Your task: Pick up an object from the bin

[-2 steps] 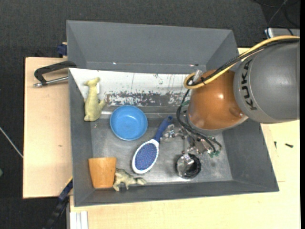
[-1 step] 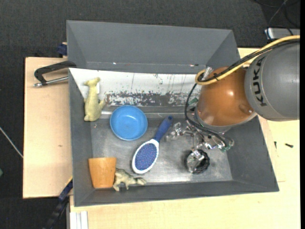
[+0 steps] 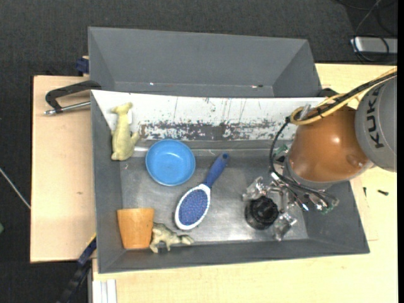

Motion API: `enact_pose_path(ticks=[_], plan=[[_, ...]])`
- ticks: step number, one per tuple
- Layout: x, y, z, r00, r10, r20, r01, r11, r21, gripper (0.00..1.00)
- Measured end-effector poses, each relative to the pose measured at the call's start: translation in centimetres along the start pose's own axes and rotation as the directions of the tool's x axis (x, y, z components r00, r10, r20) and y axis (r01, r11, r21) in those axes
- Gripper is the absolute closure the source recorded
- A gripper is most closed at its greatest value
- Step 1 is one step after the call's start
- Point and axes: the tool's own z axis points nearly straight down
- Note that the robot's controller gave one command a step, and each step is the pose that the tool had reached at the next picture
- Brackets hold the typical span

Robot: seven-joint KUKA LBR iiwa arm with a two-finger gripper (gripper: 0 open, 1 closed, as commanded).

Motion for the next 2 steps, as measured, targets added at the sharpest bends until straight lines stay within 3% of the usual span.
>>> enact_pose_path(ticks=[1,2], plan=[[-0.3,0.2,-0.1,1.0,-0.003,0.004,0.003,1.0,-0.001,1.0],[-1.7,-0.3,-17.6,1.0,-0.008,0.015,0.007,1.0,0.008,1.0]])
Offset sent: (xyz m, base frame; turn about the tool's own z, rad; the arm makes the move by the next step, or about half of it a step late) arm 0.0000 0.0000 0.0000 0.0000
